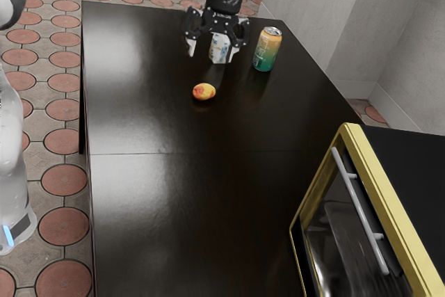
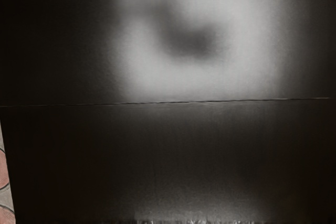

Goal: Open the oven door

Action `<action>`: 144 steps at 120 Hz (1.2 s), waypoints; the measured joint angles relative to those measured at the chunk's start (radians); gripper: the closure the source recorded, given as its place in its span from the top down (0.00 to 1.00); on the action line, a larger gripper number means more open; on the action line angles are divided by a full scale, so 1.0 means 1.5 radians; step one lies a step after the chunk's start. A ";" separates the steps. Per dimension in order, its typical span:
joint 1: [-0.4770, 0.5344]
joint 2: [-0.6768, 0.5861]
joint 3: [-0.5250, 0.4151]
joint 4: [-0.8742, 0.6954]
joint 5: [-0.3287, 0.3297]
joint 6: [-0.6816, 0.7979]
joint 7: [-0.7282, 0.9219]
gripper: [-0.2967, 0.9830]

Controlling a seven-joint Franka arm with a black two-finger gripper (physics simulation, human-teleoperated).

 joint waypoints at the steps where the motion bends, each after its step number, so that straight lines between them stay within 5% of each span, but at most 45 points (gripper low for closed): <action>1: -0.001 0.006 -0.005 0.007 0.000 0.002 -0.008 0.77; 34: -0.005 0.045 -0.045 0.065 -0.005 0.042 -0.218 0.77; 52: -0.114 0.043 -0.056 0.075 0.001 0.045 -0.266 0.77; 92: -0.124 0.099 -0.198 0.095 0.044 0.185 -0.286 0.77; 116: -0.165 -0.003 -0.204 -0.019 0.043 0.227 -0.259 0.77; 144: -0.167 0.002 -0.214 -0.013 0.046 0.244 -0.225 0.77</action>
